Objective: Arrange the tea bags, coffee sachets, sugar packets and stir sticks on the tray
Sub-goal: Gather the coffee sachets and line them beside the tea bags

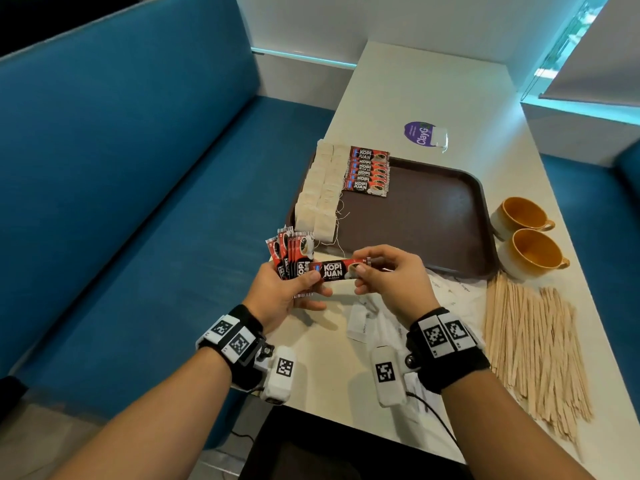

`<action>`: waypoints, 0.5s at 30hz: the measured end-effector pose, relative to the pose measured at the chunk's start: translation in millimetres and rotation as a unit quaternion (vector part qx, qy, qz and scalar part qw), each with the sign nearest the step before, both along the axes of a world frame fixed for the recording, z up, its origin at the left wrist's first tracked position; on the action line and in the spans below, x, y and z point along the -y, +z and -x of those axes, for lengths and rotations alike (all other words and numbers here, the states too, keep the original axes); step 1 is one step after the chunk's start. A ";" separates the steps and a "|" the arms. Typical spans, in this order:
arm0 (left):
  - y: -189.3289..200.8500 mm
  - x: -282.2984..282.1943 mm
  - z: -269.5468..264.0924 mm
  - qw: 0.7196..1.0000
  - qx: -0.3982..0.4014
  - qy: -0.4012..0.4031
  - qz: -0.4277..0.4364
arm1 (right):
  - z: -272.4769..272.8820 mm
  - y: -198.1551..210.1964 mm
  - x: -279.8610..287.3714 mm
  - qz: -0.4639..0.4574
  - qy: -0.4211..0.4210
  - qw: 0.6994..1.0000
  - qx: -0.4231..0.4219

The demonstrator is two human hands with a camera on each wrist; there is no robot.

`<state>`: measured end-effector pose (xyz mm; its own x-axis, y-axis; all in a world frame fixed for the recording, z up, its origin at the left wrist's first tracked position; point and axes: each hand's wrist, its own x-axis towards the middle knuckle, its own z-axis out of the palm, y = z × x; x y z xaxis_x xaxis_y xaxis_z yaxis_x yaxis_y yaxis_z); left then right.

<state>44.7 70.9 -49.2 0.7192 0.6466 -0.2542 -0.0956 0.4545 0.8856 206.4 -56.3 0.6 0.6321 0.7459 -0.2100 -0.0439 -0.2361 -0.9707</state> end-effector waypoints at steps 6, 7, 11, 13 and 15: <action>-2.1 -4.5 0.6 0.999 0.022 -0.015 0.036 | -62.8 21.5 -44.9 -0.017 -0.049 0.999 -0.001; -2.5 -5.0 0.8 0.999 0.024 -0.017 0.039 | -76.4 23.9 -52.9 -0.018 -0.053 0.998 0.007; -2.3 -6.2 0.0 0.998 0.027 -0.017 0.047 | -122.6 25.0 -83.5 -0.010 -0.094 0.995 -0.014; -2.3 -6.2 -0.1 0.999 0.024 -0.016 0.044 | -141.5 16.2 -96.0 0.009 -0.106 0.994 -0.019; -2.5 -5.7 0.1 0.999 0.023 -0.017 0.043 | -156.0 3.7 -103.8 0.031 -0.106 0.994 -0.019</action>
<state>44.6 76.6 -51.7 0.7526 0.5987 -0.2741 -0.1186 0.5327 0.8380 362.4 47.4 4.2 0.7646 0.5816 -0.2778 -0.1346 -0.2774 -0.9513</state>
